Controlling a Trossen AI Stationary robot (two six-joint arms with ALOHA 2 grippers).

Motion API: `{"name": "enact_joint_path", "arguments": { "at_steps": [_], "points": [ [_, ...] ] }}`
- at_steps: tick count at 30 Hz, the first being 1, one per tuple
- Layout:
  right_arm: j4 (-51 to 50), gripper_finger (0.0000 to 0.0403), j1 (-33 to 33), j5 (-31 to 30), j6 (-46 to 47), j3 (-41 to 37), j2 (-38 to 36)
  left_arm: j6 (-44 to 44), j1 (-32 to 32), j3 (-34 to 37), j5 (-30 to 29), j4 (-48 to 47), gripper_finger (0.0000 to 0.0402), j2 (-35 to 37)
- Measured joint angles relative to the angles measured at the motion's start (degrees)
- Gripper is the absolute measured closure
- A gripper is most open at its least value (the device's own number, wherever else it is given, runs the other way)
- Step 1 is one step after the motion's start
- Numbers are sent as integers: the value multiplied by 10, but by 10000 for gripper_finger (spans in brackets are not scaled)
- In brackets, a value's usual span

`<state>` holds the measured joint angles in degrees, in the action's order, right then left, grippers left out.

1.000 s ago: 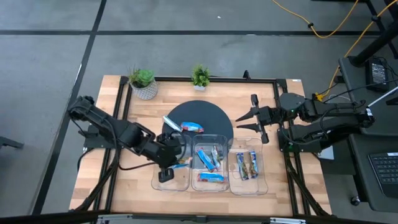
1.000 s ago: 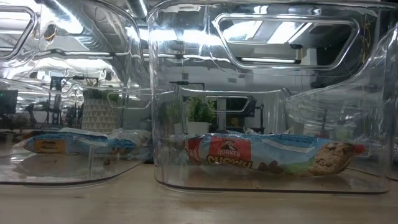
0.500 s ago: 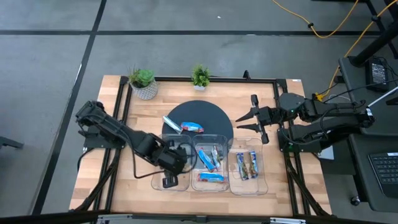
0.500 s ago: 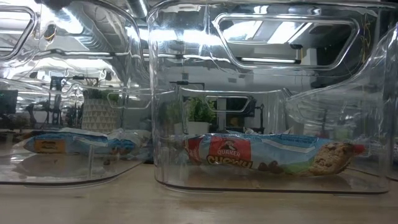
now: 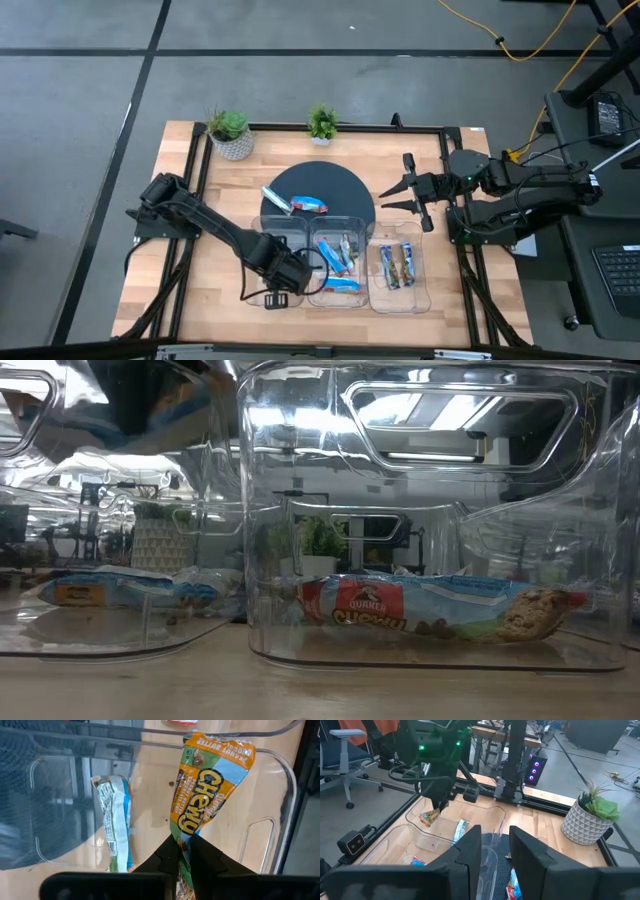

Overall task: Pick and place Granola Bars by type
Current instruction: Put the orange granola bar into the left transparent bin

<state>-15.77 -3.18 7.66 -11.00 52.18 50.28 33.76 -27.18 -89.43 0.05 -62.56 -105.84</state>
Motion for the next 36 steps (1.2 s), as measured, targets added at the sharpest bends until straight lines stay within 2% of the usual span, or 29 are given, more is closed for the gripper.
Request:
{"name": "enact_joint_path", "arguments": {
  "at_steps": [11,18,26,36],
  "points": [
    [0,299,0,1,0,0,0,-7,0,4,-19,4,377,0],
    [0,299,0,15,0,0,0,10,0,63,25,45,377,-1],
    [-1,299,0,16,0,0,0,31,0,102,30,73,376,-1],
    [-4,299,0,16,0,0,0,36,0,117,53,84,331,-1]
  ]
}}
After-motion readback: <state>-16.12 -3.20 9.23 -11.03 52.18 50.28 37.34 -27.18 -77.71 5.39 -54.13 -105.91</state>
